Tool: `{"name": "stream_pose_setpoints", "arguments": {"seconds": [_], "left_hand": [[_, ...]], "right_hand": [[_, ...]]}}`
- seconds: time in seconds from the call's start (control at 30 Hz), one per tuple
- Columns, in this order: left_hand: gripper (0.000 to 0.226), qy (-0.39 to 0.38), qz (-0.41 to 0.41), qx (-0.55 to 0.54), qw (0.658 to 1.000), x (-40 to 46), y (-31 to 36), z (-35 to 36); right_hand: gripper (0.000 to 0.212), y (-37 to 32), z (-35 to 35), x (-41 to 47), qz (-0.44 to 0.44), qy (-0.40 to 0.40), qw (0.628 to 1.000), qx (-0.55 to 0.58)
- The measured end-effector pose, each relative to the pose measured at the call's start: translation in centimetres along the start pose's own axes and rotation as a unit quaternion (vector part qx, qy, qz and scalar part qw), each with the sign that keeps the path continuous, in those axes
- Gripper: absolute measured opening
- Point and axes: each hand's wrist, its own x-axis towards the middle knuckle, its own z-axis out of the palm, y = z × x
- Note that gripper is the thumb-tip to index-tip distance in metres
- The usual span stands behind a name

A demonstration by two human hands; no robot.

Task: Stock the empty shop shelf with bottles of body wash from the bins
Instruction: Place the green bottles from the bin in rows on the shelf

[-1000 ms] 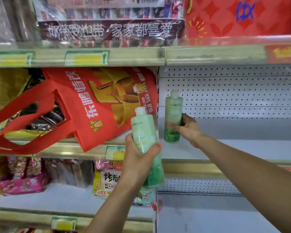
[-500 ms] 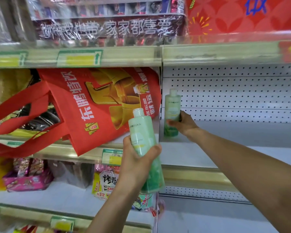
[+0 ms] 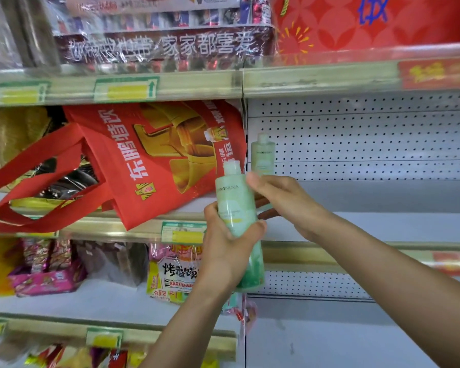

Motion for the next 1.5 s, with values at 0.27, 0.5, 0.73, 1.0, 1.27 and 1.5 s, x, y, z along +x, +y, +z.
{"name": "stream_pose_setpoints", "arguments": {"seconds": [0.27, 0.5, 0.73, 1.0, 1.27, 1.5], "left_hand": [[0.063, -0.028, 0.056, 0.095, 0.993, -0.2, 1.1, 1.9], [0.067, -0.081, 0.149, 0.184, 0.968, 2.7, 2.2, 1.1], [0.057, -0.064, 0.154, 0.226, 0.96, 9.2, 3.6, 1.7], [0.066, -0.07, 0.159, 0.293, 0.94, 16.1, 3.6, 4.0], [0.065, -0.095, 0.196, 0.38, 0.899, 19.0, 2.6, 6.5], [0.062, -0.063, 0.228, 0.396, 0.887, 19.4, 1.4, 7.3]], "right_hand": [[0.032, -2.2, -1.1, -1.9, -0.033, -0.001, 0.999, -0.033], [0.028, -2.1, -5.9, 0.5, -0.062, 0.104, 0.992, -0.027], [0.036, 0.0, -8.8, 4.5, -0.005, 0.135, 0.987, -0.086], [0.051, 5.6, -9.3, 6.4, 0.038, 0.135, 0.987, -0.078], [0.057, 10.7, -8.2, 6.0, 0.046, 0.119, 0.975, -0.181], [0.057, 11.5, -8.9, 9.9, 0.084, 0.13, 0.965, -0.212]]}}
